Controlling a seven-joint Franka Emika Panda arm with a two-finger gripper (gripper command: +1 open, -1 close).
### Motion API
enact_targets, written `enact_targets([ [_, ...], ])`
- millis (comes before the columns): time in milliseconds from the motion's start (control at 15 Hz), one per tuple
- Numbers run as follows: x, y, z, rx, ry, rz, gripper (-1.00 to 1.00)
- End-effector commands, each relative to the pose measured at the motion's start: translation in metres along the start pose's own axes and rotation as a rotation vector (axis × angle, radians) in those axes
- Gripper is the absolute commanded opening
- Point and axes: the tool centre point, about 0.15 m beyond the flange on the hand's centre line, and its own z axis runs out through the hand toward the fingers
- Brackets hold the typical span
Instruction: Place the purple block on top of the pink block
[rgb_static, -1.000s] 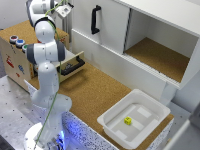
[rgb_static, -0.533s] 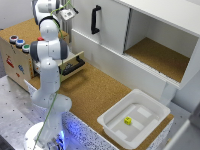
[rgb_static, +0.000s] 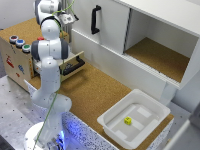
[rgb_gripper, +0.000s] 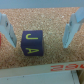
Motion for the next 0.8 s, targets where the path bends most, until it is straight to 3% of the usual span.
enact_targets([
  [0, 0.009, -0.009, 0.008, -0.004, -0.028, -0.016, -1.00],
  [267, 0.005, -0.014, 0.006, -0.012, -0.039, -0.019, -1.00],
  [733, 0.007, -0.021, -0.017, -0.076, -0.039, -0.051, -1.00],
])
